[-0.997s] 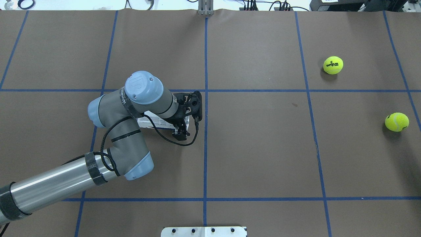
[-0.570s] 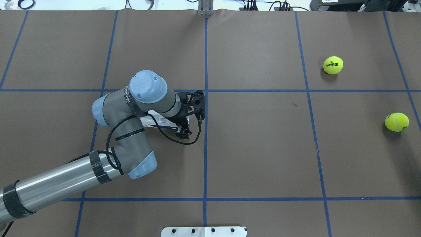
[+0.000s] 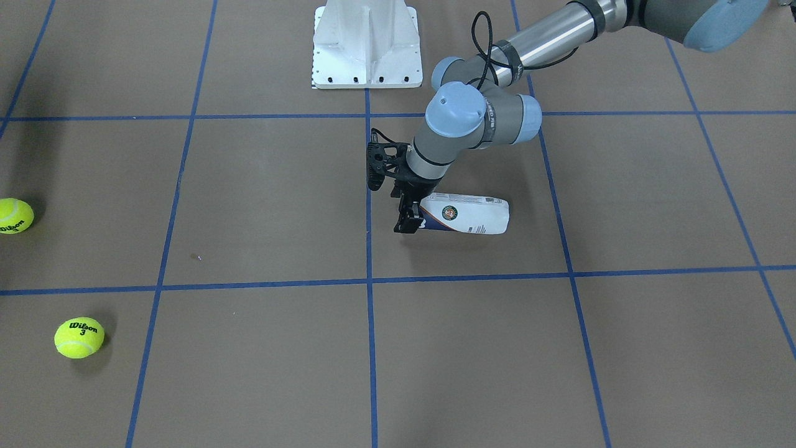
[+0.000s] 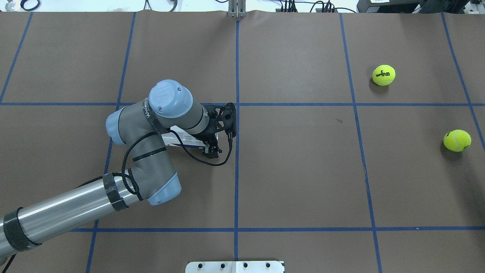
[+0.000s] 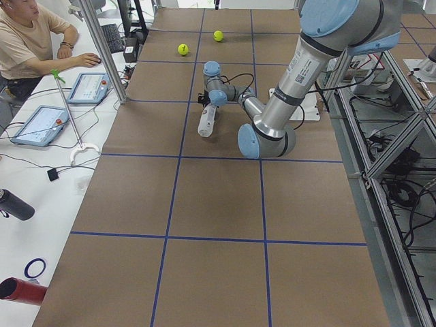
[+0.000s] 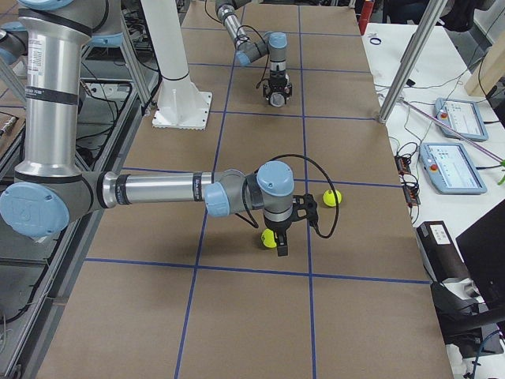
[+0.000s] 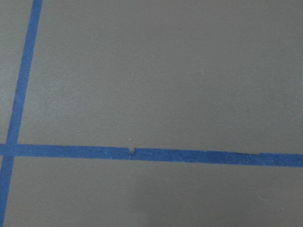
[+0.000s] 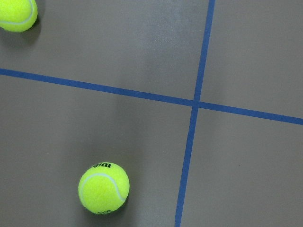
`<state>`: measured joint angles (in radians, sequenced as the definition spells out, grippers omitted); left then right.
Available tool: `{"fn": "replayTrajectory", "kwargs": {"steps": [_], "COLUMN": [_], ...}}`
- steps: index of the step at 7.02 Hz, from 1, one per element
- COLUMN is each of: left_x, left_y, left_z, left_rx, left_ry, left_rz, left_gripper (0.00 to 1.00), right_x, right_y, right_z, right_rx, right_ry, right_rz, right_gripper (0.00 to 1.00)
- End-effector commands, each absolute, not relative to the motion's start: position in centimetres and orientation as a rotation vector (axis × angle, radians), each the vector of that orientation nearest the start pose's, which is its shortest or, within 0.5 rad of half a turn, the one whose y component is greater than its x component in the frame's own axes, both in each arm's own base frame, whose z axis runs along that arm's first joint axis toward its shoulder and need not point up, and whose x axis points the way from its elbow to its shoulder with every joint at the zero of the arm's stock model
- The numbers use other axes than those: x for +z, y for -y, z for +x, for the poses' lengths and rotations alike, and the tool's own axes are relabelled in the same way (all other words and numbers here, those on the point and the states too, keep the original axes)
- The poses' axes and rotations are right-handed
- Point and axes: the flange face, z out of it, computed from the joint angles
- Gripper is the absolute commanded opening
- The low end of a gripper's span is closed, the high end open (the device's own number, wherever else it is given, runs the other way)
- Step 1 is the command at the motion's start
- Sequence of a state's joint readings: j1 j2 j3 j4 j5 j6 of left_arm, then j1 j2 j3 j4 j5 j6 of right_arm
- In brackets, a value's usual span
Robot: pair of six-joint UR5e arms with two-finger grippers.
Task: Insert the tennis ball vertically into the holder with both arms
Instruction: 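Close the left gripper around the clear holder's body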
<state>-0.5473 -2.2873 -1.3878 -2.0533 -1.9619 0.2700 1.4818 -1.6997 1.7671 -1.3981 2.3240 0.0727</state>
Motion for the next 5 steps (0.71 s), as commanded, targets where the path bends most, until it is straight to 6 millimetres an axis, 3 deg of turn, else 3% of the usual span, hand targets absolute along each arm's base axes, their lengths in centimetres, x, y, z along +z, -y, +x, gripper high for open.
{"fn": "replayTrajectory", "kwargs": {"steps": [1,5], "left_x": [24.82,25.17], "left_y": [47.14,47.27], "left_z": [58.77,58.54], "left_rx": [1.356,1.353], "left_ry": [-0.763,-0.761], "left_rz": [0.874,0.873], "left_gripper": [0.96,0.98], "right_x": [60.50,60.43], "right_y": [45.41,45.49], "right_z": [2.56,2.49], "right_rx": [-0.105,-0.107], "right_ry": [0.765,0.766], "right_rz": [0.167,0.168], "right_gripper": [1.00,1.00]}}
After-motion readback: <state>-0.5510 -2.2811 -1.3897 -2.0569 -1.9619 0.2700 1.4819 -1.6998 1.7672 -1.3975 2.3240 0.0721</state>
